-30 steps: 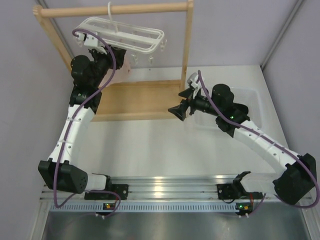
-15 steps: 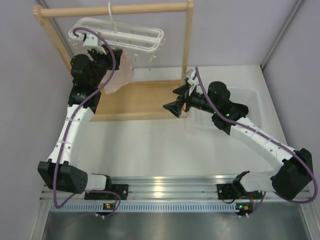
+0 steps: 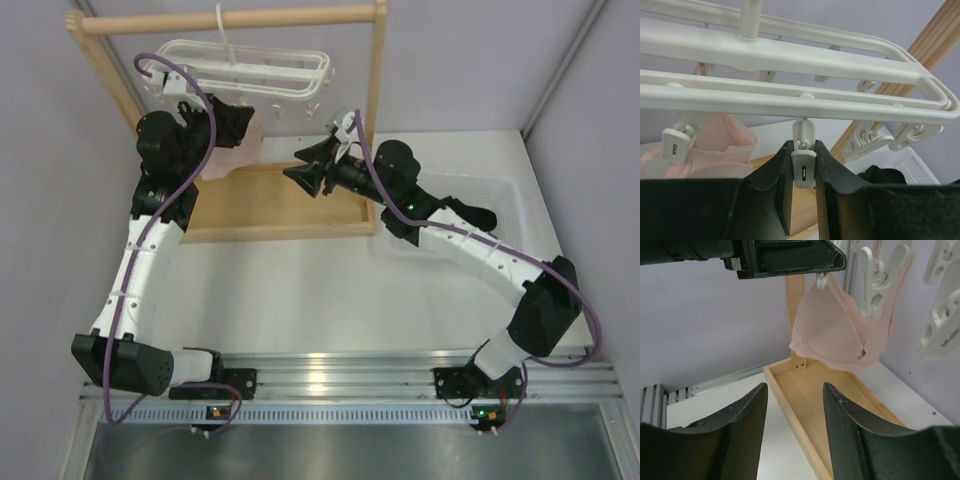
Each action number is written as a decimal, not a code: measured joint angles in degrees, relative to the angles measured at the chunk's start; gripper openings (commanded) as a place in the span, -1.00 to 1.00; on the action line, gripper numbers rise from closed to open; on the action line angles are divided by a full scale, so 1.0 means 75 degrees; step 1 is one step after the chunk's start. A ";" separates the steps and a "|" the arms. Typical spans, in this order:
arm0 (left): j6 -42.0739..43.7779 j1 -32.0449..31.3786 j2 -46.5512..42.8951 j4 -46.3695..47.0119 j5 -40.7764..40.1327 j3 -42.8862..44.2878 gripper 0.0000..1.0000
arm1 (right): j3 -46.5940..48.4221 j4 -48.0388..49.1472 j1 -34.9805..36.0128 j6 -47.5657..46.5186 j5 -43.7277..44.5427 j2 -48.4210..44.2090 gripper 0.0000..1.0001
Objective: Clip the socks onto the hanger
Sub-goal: Open the clamp at the hanger.
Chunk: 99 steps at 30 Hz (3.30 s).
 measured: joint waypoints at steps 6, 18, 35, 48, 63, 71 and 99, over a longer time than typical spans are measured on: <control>-0.0286 0.0000 -0.0026 -0.0082 0.0020 0.0070 -1.00 | 0.0711 0.0571 0.0227 -0.0050 0.0271 0.0877 -0.08; -0.0583 0.0000 -0.0026 -0.0114 0.0052 0.0157 -1.00 | 0.2127 0.1300 0.0487 -0.0391 0.0842 0.2165 -0.13; -0.0842 0.0000 -0.0096 -0.0125 0.0047 0.0149 -1.00 | 0.2850 0.1731 0.0574 -0.0947 0.0997 0.2911 -0.15; -0.0903 0.0000 -0.0219 -0.0189 -0.0105 0.0134 -1.00 | 0.3450 0.1763 0.0615 -0.1064 0.1055 0.3045 -0.27; -0.1157 0.0009 -0.0256 -0.0338 -0.0169 0.0082 -0.45 | 0.3614 0.1553 0.0653 -0.0755 0.0968 0.3290 -1.00; -0.0874 0.0009 -0.0737 -0.0402 -0.0440 -0.0172 0.01 | 0.3675 0.1536 0.0385 0.0370 0.0391 0.3290 -1.00; -0.1845 0.2159 0.0714 0.2378 0.5639 0.0889 0.09 | 0.3719 0.1874 -0.0254 0.2894 -0.1049 0.3418 -1.00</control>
